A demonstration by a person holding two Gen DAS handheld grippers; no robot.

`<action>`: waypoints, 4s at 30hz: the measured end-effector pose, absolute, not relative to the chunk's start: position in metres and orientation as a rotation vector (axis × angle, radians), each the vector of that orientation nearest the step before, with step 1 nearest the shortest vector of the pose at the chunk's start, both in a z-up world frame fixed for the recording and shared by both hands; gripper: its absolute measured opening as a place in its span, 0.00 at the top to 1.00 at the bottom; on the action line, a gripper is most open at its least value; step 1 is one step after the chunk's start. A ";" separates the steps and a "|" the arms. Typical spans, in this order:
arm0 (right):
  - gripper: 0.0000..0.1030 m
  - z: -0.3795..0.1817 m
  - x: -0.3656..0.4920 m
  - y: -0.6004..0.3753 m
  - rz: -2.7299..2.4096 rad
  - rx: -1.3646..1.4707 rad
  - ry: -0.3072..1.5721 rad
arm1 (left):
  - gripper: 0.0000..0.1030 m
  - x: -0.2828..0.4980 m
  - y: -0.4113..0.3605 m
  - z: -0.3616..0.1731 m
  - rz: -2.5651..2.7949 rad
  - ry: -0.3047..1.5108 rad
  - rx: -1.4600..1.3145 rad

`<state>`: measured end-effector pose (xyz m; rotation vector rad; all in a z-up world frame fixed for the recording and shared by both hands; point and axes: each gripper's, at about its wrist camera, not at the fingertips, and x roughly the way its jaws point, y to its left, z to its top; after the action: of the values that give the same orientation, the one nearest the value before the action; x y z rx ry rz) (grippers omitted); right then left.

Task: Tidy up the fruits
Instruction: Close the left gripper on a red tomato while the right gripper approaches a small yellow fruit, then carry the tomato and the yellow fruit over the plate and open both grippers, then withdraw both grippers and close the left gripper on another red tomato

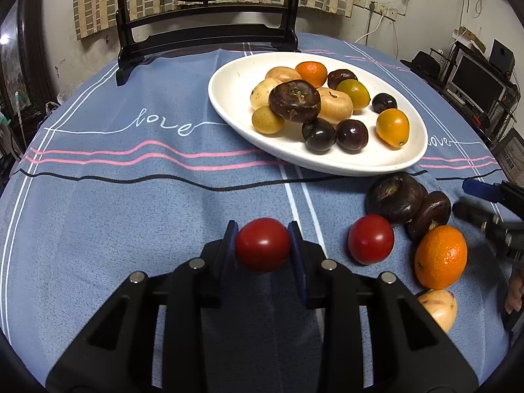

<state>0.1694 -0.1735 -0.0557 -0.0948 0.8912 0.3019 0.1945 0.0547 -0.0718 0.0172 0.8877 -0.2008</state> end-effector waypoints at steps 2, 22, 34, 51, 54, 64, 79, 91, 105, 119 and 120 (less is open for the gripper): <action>0.39 -0.060 0.169 -0.163 0.325 -0.145 0.885 | 0.69 0.195 0.055 -0.072 -0.200 0.888 0.018; 0.71 -0.072 0.180 -0.142 0.368 -0.244 0.891 | 0.68 0.194 0.053 -0.073 -0.202 0.891 0.020; 0.72 -0.069 0.179 -0.155 0.380 -0.108 0.910 | 0.70 0.189 0.055 -0.066 -0.247 0.845 -0.018; 0.72 0.031 0.163 -0.179 0.404 0.050 0.653 | 0.70 0.190 0.044 0.030 -0.230 0.621 -0.017; 0.72 0.052 0.184 -0.170 0.404 0.049 0.623 | 0.70 0.213 0.037 0.042 -0.224 0.614 -0.047; 0.71 0.000 0.259 -0.157 0.395 0.117 0.764 | 0.70 0.262 -0.004 -0.007 -0.306 0.740 -0.049; 0.42 -0.022 0.278 -0.174 0.347 0.154 0.828 | 0.41 0.262 0.004 -0.014 -0.282 0.746 -0.060; 0.02 0.016 0.206 -0.204 0.365 0.311 0.675 | 0.12 0.199 0.026 -0.007 -0.194 0.651 -0.016; 0.02 -0.029 0.196 -0.259 0.276 0.607 0.816 | 0.09 0.172 0.015 -0.047 -0.182 0.753 0.139; 0.02 -0.031 0.195 -0.258 0.292 0.628 0.838 | 0.10 0.182 0.013 -0.063 -0.211 0.833 0.140; 0.02 -0.032 0.195 -0.258 0.292 0.628 0.840 | 0.14 0.182 0.015 -0.062 -0.218 0.834 0.128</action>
<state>0.1952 -0.2576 -0.0317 0.6279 0.8402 0.2918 0.1822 0.0148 -0.0623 0.1276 0.8337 -0.2177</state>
